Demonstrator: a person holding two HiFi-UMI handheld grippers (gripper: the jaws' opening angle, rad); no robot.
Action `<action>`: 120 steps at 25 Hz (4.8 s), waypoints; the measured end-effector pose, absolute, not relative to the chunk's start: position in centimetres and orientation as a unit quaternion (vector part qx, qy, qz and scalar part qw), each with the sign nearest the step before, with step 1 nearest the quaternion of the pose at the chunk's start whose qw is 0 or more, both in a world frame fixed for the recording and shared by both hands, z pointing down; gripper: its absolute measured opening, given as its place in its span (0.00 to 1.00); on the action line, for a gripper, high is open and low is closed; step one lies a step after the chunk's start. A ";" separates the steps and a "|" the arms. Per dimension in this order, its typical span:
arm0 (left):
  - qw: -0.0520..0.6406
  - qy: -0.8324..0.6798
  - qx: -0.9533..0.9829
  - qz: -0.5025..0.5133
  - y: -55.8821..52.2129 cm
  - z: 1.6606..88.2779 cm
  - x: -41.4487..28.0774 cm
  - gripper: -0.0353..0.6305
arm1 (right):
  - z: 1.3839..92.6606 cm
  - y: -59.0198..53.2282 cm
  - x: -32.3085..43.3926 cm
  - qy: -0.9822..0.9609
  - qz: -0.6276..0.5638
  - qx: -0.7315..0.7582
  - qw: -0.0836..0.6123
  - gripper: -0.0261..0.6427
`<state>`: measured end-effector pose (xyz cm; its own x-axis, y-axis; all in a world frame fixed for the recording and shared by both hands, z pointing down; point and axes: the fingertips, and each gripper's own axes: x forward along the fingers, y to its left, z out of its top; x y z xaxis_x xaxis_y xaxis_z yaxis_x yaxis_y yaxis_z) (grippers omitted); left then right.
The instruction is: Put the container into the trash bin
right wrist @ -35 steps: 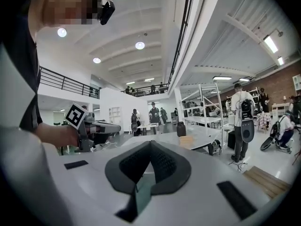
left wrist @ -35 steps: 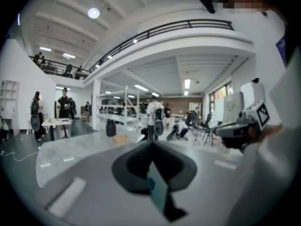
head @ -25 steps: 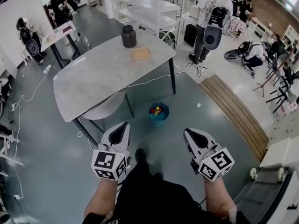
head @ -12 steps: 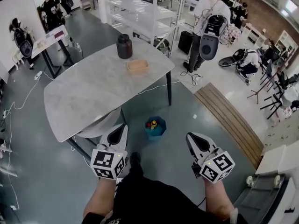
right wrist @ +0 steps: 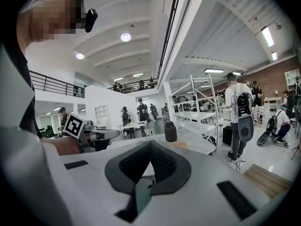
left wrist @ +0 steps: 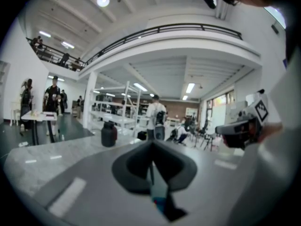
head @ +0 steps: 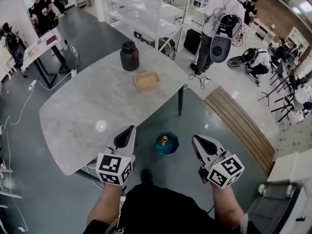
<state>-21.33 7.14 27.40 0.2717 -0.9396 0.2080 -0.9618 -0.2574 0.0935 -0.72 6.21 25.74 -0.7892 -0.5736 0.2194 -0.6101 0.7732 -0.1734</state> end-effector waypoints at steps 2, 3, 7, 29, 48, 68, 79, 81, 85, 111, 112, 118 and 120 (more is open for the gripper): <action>0.105 -0.596 0.794 0.056 5.5 27.8 -22.5 0.06 | 26.0 4.5 -1.6 -0.934 0.125 0.325 0.077 0.03; 0.107 -0.593 0.796 0.058 4.9 28.0 -22.9 0.06 | 26.1 3.8 -2.1 -0.933 0.126 0.328 0.076 0.03; 0.112 -0.584 0.801 0.070 2.6 29.2 -24.0 0.06 | 26.8 1.6 -3.5 -0.931 0.132 0.334 0.072 0.03; 0.144 -0.593 0.784 0.112 -12.4 30.0 -16.7 0.06 | 27.8 -14.7 3.1 -0.940 0.176 0.288 0.053 0.03; 0.167 -0.552 0.791 0.205 -20.5 35.5 -17.8 0.09 | 31.7 -18.1 1.2 -0.933 0.221 0.269 0.087 0.03; 0.207 -0.451 0.806 0.324 -27.9 47.9 -20.7 0.27 | 36.8 -21.0 -3.7 -0.909 0.273 0.289 0.124 0.03; 0.180 -0.398 0.789 0.433 -29.1 54.8 -23.1 0.29 | 37.5 -21.6 -4.9 -0.902 0.278 0.304 0.132 0.03; 0.178 -0.388 0.787 0.446 -29.1 55.5 -23.4 0.29 | 37.5 -21.6 -4.9 -0.899 0.280 0.309 0.134 0.03; 0.177 -0.364 0.784 0.470 -29.0 57.0 -23.6 0.28 | 37.9 -21.0 -4.2 -0.894 0.283 0.320 0.138 0.03; 0.142 -0.387 0.838 0.359 -23.5 44.8 -19.7 0.09 | 33.2 -15.0 -2.5 -0.901 0.239 0.343 0.113 0.03; 0.140 -0.393 0.838 0.353 -22.8 43.9 -19.4 0.09 | 33.2 -14.6 -2.0 -0.903 0.239 0.341 0.108 0.03; 0.136 -0.407 0.835 0.343 -17.2 41.4 -15.7 0.09 | 32.9 -11.1 1.3 -0.910 0.235 0.327 0.095 0.03; 0.138 -0.409 0.836 0.339 -15.1 41.4 -13.6 0.09 | 33.4 -9.5 3.0 -0.911 0.223 0.332 0.104 0.03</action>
<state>-13.63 -15.10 41.44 0.4357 -0.5902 0.6796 -0.7769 -0.6279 -0.0472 2.97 -9.54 33.39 -0.7578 -0.5580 0.3382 -0.6511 0.6804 -0.3363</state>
